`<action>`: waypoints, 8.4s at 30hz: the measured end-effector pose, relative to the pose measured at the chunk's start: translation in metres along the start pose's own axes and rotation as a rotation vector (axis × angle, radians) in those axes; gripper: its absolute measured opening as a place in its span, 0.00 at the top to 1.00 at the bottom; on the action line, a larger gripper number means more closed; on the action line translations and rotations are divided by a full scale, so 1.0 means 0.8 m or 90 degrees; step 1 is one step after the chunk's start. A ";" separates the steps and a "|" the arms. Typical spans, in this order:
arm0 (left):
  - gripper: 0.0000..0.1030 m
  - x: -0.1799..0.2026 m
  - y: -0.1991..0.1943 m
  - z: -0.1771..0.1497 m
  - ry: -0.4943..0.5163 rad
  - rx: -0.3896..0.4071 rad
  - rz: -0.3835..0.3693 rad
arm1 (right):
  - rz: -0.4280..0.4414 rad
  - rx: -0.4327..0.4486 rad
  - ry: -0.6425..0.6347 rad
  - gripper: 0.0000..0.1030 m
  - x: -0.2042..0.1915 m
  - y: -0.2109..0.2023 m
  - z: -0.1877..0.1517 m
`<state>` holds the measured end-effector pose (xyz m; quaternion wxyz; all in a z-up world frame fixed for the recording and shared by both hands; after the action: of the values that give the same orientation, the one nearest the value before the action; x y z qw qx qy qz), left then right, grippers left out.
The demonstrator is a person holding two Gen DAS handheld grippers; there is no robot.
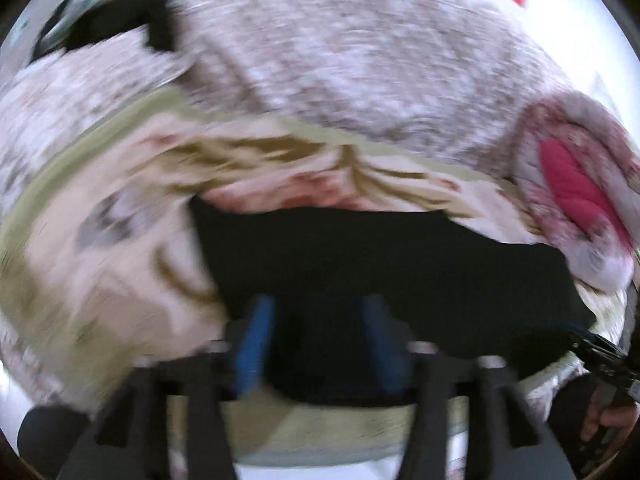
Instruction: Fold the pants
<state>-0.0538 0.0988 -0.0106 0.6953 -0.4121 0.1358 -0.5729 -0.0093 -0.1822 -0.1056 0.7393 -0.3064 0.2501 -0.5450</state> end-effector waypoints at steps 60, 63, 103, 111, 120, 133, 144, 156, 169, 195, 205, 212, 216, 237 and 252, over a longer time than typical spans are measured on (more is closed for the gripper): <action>0.63 0.095 0.054 0.005 0.075 -0.103 -0.215 | 0.260 -0.042 0.138 0.36 0.014 0.072 0.038; 0.63 0.084 0.062 0.007 0.071 -0.099 -0.190 | 0.277 -0.043 0.128 0.36 0.006 0.085 0.052; 0.63 0.064 0.074 0.000 0.067 -0.110 -0.164 | 0.230 -0.053 0.173 0.98 0.058 0.107 0.081; 0.63 0.081 0.073 -0.001 0.088 -0.113 -0.170 | 0.191 -0.046 0.198 0.90 0.076 0.095 0.079; 0.63 0.132 0.103 0.011 0.147 -0.104 -0.199 | 0.192 -0.057 0.108 0.89 0.036 0.060 0.050; 0.63 0.133 0.131 0.032 0.168 -0.096 -0.171 | 0.168 -0.022 0.088 0.90 0.041 0.059 0.079; 0.61 0.136 0.192 0.062 0.165 -0.089 -0.129 | 0.149 -0.037 0.109 0.90 0.055 0.087 0.076; 0.61 0.121 0.085 -0.021 0.188 -0.091 -0.181 | 0.093 -0.042 0.038 0.89 0.007 0.021 0.003; 0.57 0.098 0.077 -0.059 0.177 -0.098 -0.143 | 0.075 -0.038 0.088 0.88 0.026 -0.006 0.000; 0.57 0.099 0.079 -0.055 0.181 -0.118 -0.133 | 0.069 0.113 0.524 0.39 0.216 -0.054 -0.043; 0.56 0.101 0.079 -0.054 0.182 -0.118 -0.133 | 0.051 0.073 0.520 0.75 0.227 -0.024 -0.024; 0.56 0.101 0.079 -0.053 0.178 -0.120 -0.133 | 0.053 0.099 0.460 0.78 0.212 -0.044 0.002; 0.57 0.102 0.073 -0.050 0.172 -0.121 -0.134 | 0.068 0.118 0.408 0.78 0.190 -0.056 0.031; 0.57 0.054 0.048 -0.017 0.098 -0.089 -0.073 | 0.233 -0.052 0.014 0.78 -0.071 0.062 0.085; 0.57 0.012 0.049 -0.016 0.051 -0.093 -0.053 | 0.191 -0.061 -0.110 0.78 -0.132 0.076 0.071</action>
<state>-0.0328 0.0850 -0.0443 0.6331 -0.4438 0.1874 -0.6058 0.0408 -0.0577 -0.1068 0.8155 -0.3459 0.2543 -0.3881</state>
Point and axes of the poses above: each gripper's, at about its wrist camera, not at the fingertips, and y roughly the way its jaws point, x to its right, z to its top, the point moved 1 cm from there along y, roughly the way its jaws point, and after that the axes turned 8 degrees about -y, right-handed, at the moved point
